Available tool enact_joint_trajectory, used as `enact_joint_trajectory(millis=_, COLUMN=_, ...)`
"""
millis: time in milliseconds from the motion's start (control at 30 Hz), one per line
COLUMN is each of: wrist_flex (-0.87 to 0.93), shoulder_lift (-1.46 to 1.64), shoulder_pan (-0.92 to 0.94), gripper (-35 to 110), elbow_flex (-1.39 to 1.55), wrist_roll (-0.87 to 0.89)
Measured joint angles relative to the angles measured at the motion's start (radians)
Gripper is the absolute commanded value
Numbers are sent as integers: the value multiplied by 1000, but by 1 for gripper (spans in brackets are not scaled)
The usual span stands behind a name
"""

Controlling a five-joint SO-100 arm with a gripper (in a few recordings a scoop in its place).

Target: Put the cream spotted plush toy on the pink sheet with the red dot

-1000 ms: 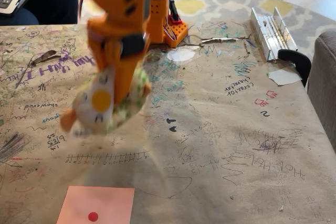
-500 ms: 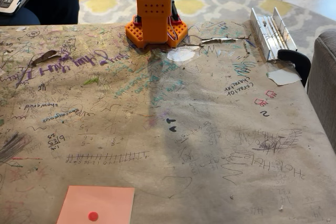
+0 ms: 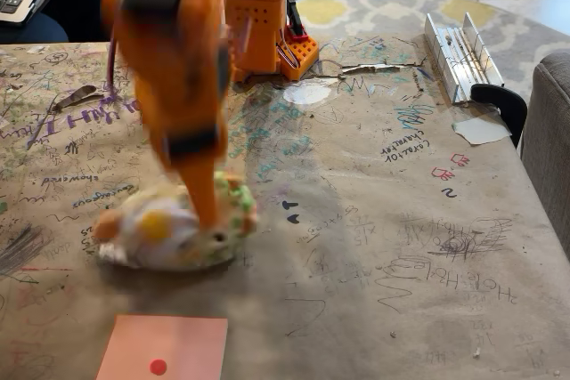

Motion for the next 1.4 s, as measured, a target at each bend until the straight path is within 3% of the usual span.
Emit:
enact_joint_trajectory(millis=200, wrist_flex=55, shoulder_lift=-359, shoulder_pan=48, gripper=42, elbow_flex=-749, wrist_roll=-48)
enact_joint_trajectory(millis=333, wrist_flex=60, shoulder_lift=-449, shoulder_pan=54, gripper=34, elbow_flex=-936, wrist_roll=-106)
enact_joint_trajectory(millis=567, wrist_flex=61, shoulder_lift=-474, shoulder_pan=31, gripper=37, elbow_flex=-973, wrist_roll=-187)
enact_joint_trajectory(millis=1167, wrist_flex=63, shoulder_lift=-532, shoulder_pan=-49, gripper=37, elbow_flex=-1031, wrist_roll=-155)
enact_joint_trajectory(millis=1400, wrist_flex=61, shoulder_lift=-158, shoulder_pan=-57, gripper=41, elbow_flex=-816, wrist_roll=-14)
